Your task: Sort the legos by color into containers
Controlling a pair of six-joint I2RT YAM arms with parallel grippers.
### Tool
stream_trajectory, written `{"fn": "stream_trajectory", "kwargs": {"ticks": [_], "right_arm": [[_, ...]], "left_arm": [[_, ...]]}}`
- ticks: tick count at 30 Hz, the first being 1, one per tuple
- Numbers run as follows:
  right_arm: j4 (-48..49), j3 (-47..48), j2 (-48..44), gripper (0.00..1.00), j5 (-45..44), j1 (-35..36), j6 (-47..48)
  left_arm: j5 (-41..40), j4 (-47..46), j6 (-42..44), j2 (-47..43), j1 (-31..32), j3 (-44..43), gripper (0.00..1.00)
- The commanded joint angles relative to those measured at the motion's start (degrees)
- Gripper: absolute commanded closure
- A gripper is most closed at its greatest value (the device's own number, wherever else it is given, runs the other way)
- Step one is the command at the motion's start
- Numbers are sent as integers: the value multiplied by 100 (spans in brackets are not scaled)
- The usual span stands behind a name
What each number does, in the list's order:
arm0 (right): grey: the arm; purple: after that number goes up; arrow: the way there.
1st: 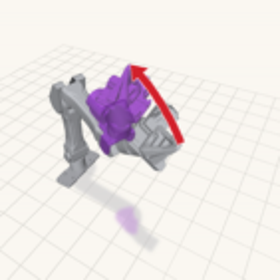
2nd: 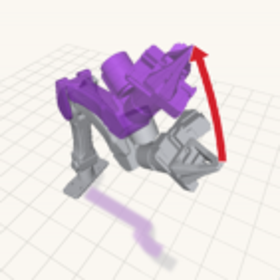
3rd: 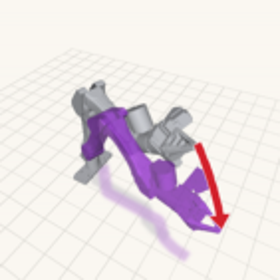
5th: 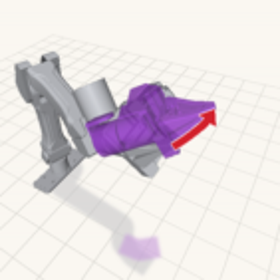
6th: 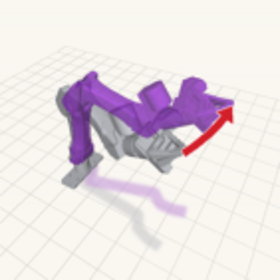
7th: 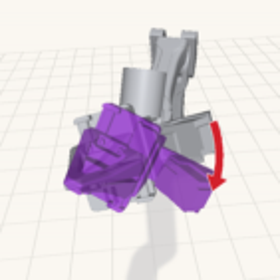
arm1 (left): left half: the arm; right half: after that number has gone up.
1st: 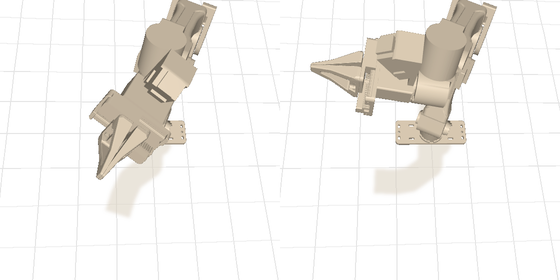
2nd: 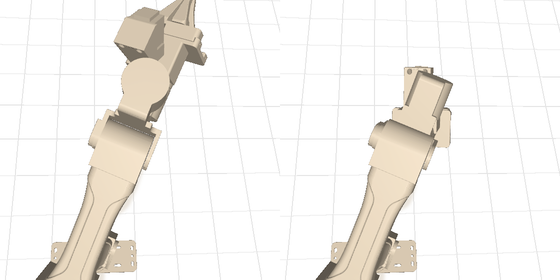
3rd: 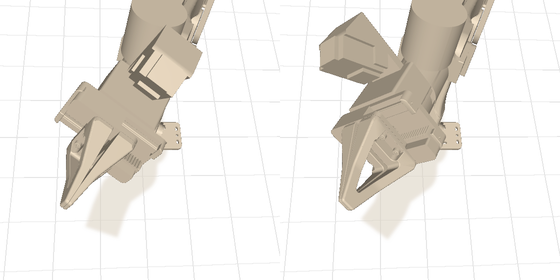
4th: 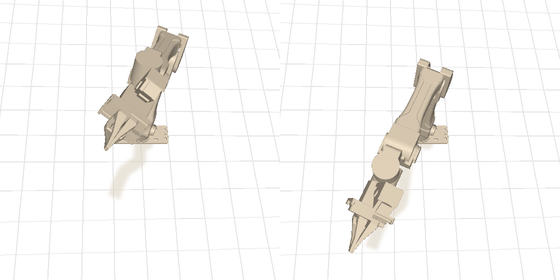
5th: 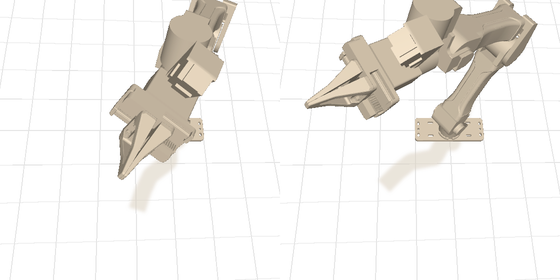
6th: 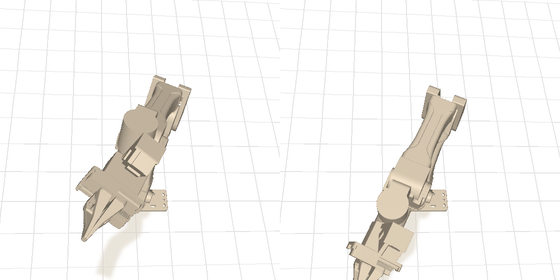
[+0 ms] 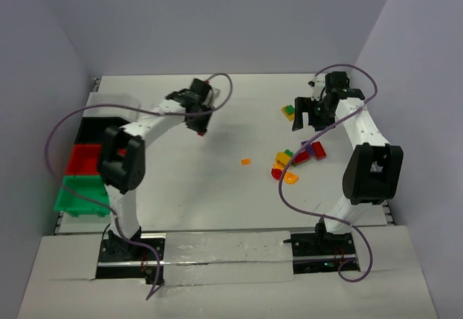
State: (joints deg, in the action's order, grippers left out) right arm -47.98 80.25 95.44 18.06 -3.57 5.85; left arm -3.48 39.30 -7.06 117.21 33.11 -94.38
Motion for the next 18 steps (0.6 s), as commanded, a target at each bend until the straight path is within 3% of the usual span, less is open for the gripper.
{"fn": "stream_trajectory", "kwargs": {"ticks": [1,6,9,14,18], "right_arm": [[175,123,-289,0,48,198,-13],[175,214,-185,0,13,330,-13],[152,318,-67,0,-6,458,-31],[118,440,81,0,-70,670,-11],[84,541,185,0,-107,734,10]], "left_arm": [[-108,288,283,-1977,-1119,647,100],[225,794,389,-2980,-2711,1411,100],[-34,840,639,-3504,-3730,1810,100],[-200,673,1119,-3886,-4742,2315,97],[-306,400,1365,-3736,-5118,2539,97]]}}
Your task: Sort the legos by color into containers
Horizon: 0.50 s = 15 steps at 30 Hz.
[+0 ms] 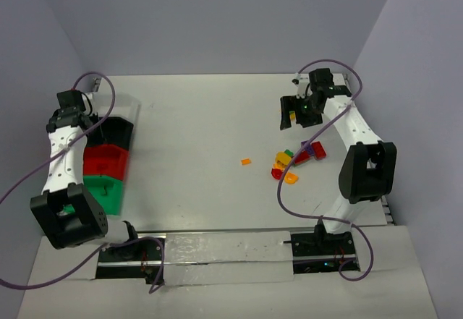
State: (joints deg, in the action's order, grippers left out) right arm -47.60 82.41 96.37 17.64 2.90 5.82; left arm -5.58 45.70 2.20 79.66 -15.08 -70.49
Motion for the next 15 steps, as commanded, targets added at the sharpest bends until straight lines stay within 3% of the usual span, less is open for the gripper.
{"fn": "stream_trajectory", "kwargs": {"ticks": [1,10,15], "right_arm": [[39,337,113,0,-67,98,15],[23,313,125,0,-100,132,48],[23,281,101,0,-120,129,68]], "left_arm": [[-157,-376,509,57,-369,213,97],[-270,-959,661,617,-683,464,96],[-227,-971,638,750,-715,474,89]]}}
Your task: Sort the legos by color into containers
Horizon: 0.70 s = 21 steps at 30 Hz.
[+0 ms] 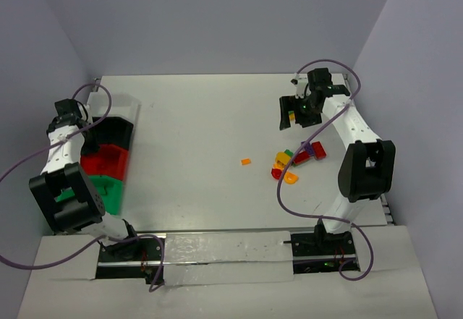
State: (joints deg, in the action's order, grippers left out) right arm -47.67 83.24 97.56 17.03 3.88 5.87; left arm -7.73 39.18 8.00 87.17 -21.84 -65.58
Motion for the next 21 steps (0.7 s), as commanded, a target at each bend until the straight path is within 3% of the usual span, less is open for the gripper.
{"fn": "stream_trajectory", "kwargs": {"ticks": [1,5,8,17,21], "right_arm": [[29,196,-18,0,-65,34,64],[23,213,-20,0,-68,34,58],[25,210,-66,0,-95,34,77],[-4,101,-320,0,-327,9,164],[-98,-18,-562,0,-542,-97,323]], "left_arm": [[-18,-332,78,23,-51,3,85],[22,-324,100,55,-75,-15,60],[69,-235,119,37,-79,-126,47],[517,98,169,-118,-36,-631,41],[864,-6,406,-589,720,-684,39]]}}
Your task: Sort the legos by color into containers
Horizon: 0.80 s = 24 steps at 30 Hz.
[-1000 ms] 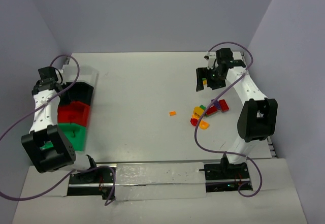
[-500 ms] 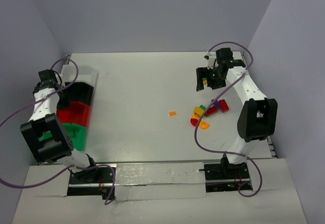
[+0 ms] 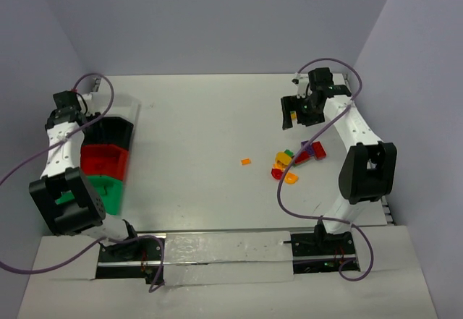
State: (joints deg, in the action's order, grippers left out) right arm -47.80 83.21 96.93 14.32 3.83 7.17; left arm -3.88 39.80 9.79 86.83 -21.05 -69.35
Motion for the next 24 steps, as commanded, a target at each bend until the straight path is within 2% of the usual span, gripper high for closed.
{"fn": "stream_trajectory", "kwargs": {"ticks": [1,2,5,8,13,15,24], "right_arm": [[-122,-21,-508,0,-285,-111,229],[-169,-61,-570,0,-386,-243,276],[-212,-206,-633,0,-557,-359,365],[-236,-339,-626,0,-1006,-681,438],[-310,-607,-542,1,-1467,-832,771],[-360,-682,-433,6,-1694,-840,871],[-408,-662,267,16,-1676,-847,906]], "left_arm": [[439,-83,239,-647,922,-301,39],[423,-192,216,-763,1360,-254,39],[414,-316,10,-742,2153,-261,39],[422,-332,-209,-518,2632,-471,40],[422,-403,-374,-262,3075,-633,41],[254,-437,-390,-203,3175,-658,41],[269,-499,-496,-138,3213,-593,40]]}}
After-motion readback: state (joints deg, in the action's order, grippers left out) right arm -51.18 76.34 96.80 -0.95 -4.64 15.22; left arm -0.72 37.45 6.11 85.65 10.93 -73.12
